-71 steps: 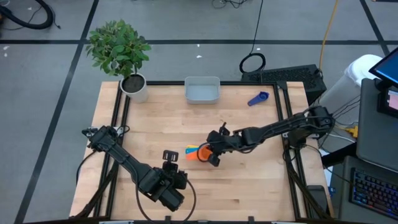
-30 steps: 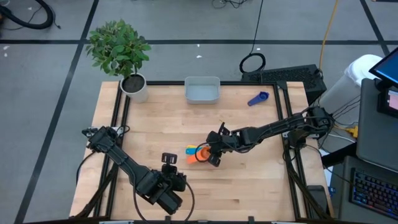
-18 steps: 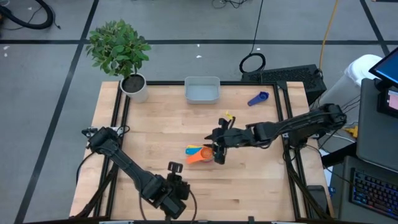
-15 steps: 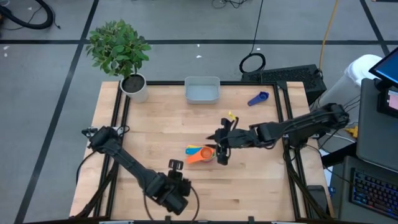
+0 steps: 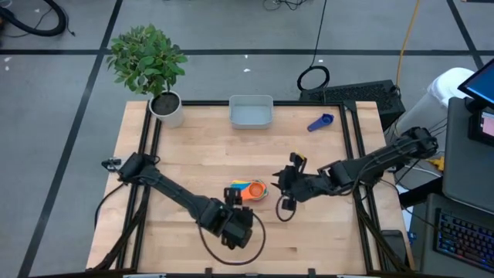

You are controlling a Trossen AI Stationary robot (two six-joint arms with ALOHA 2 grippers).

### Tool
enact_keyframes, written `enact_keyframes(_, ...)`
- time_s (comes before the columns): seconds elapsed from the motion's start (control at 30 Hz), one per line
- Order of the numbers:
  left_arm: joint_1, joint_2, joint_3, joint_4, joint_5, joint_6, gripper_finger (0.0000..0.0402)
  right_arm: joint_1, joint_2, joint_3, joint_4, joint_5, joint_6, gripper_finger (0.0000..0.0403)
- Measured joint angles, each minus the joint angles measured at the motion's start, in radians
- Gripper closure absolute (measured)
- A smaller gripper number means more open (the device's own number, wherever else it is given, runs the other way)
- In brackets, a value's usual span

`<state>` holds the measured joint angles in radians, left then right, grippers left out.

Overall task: Nest measuring cups in basket
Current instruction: Stack the orange measuring cup on top of the light blue measuring cup

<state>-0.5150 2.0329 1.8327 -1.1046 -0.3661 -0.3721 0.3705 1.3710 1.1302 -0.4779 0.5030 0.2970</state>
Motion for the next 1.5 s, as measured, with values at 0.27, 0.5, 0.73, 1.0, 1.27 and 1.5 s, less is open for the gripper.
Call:
enact_keyframes(0.27, 0.061, 0.044, -0.059, 0.016, -0.036, 0.059, 0.0053, 0.071, -0.068, -0.043, -0.025, 0.072, 0.059, 0.0277)
enact_keyframes(0.5, 0.126, 0.044, -0.140, 0.007, -0.054, 0.045, 0.0018, 0.105, -0.114, -0.099, 0.000, 0.115, 0.097, 0.0277)
enact_keyframes(0.73, 0.168, 0.044, -0.145, 0.043, -0.045, 0.038, 0.0007, 0.111, -0.121, -0.161, -0.004, 0.124, 0.150, 0.0277)
enact_keyframes(1.0, 0.203, 0.044, -0.145, 0.067, -0.001, 0.063, 0.0007, 0.117, -0.121, -0.190, 0.003, 0.123, 0.184, 0.0277)
enact_keyframes(1.27, 0.245, 0.044, -0.150, 0.062, 0.011, 0.109, 0.0007, 0.131, -0.121, -0.191, 0.035, 0.122, 0.177, 0.0277)
enact_keyframes(1.5, 0.269, 0.044, -0.217, 0.068, 0.078, 0.128, 0.0007, 0.143, -0.121, -0.191, 0.054, 0.122, 0.172, 0.0277)
